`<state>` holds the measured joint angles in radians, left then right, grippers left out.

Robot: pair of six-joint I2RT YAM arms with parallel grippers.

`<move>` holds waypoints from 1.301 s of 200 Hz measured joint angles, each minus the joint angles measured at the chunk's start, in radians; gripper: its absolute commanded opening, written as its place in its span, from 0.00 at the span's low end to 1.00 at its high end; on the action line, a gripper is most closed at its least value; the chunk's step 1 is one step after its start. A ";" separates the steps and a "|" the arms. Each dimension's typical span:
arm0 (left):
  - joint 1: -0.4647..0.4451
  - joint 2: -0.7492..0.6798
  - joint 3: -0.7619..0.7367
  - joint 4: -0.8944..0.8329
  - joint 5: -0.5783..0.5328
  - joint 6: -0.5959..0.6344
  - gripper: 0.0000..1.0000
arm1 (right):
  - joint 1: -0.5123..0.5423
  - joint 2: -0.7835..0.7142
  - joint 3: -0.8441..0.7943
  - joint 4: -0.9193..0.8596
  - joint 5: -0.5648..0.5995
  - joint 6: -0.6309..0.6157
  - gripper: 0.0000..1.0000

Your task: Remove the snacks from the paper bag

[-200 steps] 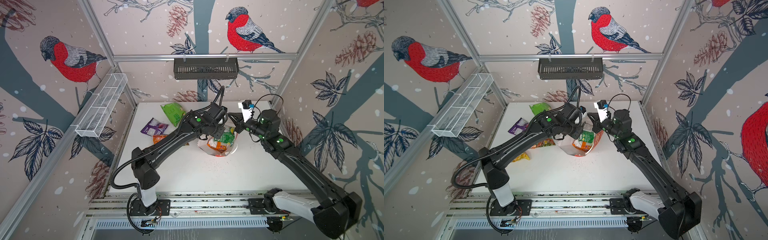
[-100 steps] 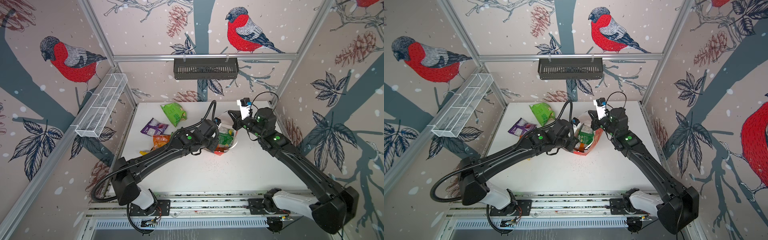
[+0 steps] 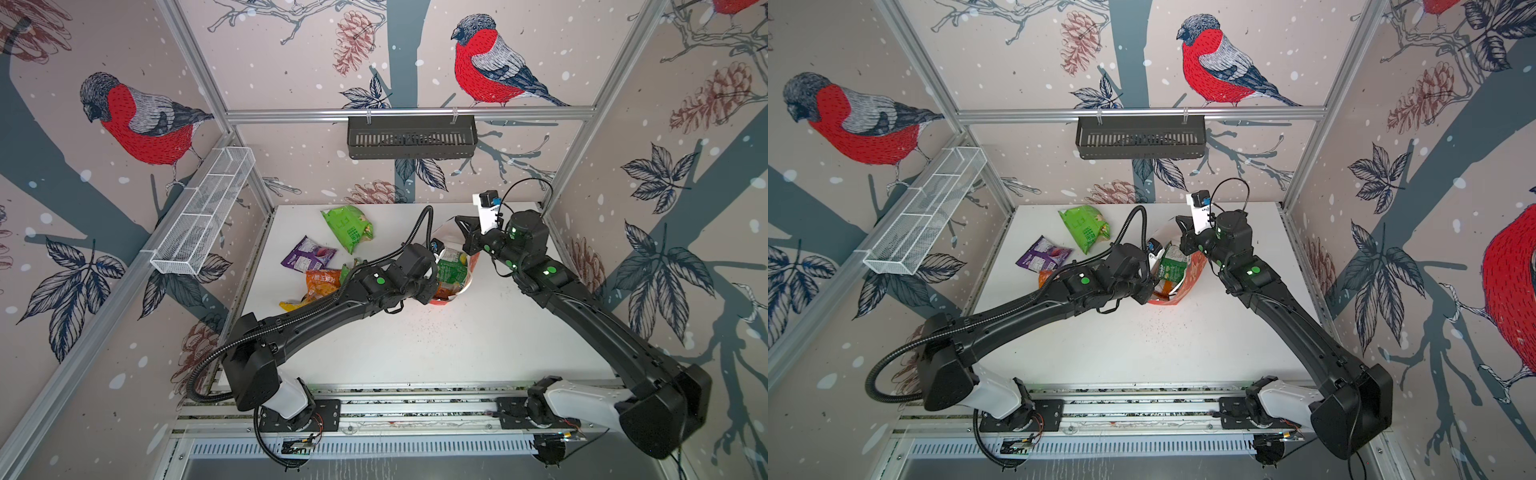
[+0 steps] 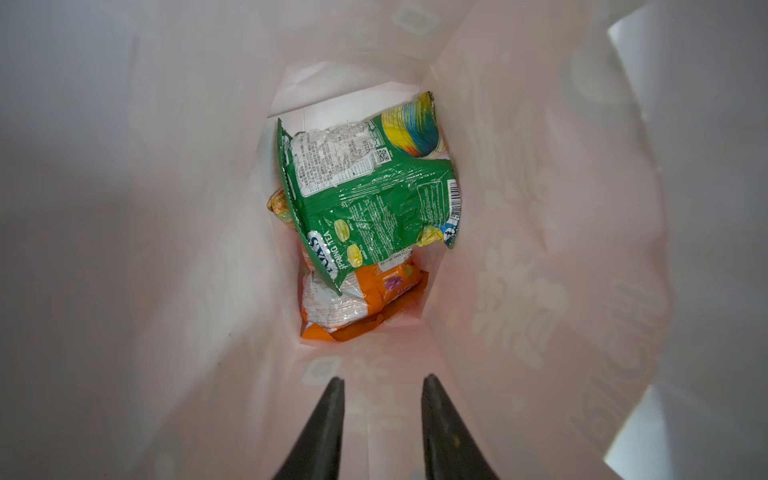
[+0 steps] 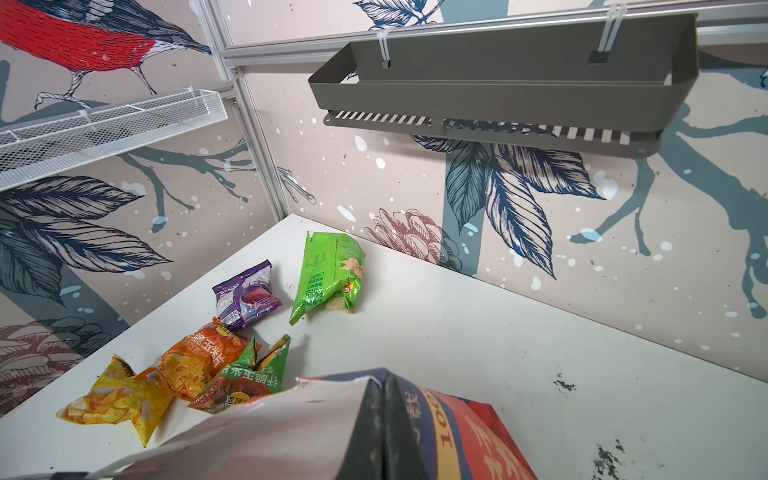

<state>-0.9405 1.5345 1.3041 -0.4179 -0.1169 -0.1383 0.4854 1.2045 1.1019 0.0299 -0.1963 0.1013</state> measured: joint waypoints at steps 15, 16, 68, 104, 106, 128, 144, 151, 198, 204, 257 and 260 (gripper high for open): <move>0.000 0.016 -0.003 0.017 0.002 0.008 0.40 | 0.011 -0.019 -0.020 0.006 -0.010 -0.005 0.00; 0.000 0.016 -0.004 0.017 0.002 0.008 0.40 | 0.011 -0.021 -0.021 0.007 -0.010 -0.005 0.00; 0.000 0.058 -0.039 0.071 0.037 0.023 0.47 | 0.032 -0.082 -0.096 0.056 -0.046 -0.032 0.00; 0.000 0.089 -0.069 0.106 0.013 0.026 0.52 | 0.053 -0.123 -0.146 0.087 -0.059 -0.056 0.00; 0.000 0.091 -0.070 0.108 0.008 0.026 0.52 | 0.055 -0.125 -0.148 0.090 -0.059 -0.057 0.00; 0.000 0.113 -0.076 0.130 -0.055 0.009 0.56 | 0.079 -0.149 -0.179 0.105 -0.059 -0.078 0.00; 0.000 0.124 -0.078 0.153 -0.101 -0.008 0.61 | 0.097 -0.166 -0.198 0.105 -0.058 -0.087 0.00; 0.000 0.132 -0.078 0.166 -0.119 -0.016 0.62 | 0.102 -0.169 -0.201 0.105 -0.057 -0.090 0.00; 0.000 0.202 -0.062 0.233 -0.159 -0.037 0.69 | 0.114 -0.167 -0.205 0.105 -0.040 -0.101 0.00; 0.000 0.207 -0.062 0.243 -0.169 -0.039 0.69 | 0.115 -0.167 -0.205 0.105 -0.040 -0.101 0.00; 0.000 0.270 -0.063 0.334 -0.228 -0.068 0.72 | 0.115 -0.160 -0.211 0.107 -0.041 -0.101 0.00; 0.000 0.276 -0.059 0.336 -0.232 -0.069 0.72 | 0.115 -0.160 -0.211 0.107 -0.042 -0.101 0.00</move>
<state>-0.9409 1.8107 1.2453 -0.0818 -0.3485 -0.2070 0.6006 1.0447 0.8906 0.1368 -0.2379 0.0006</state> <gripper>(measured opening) 0.714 0.048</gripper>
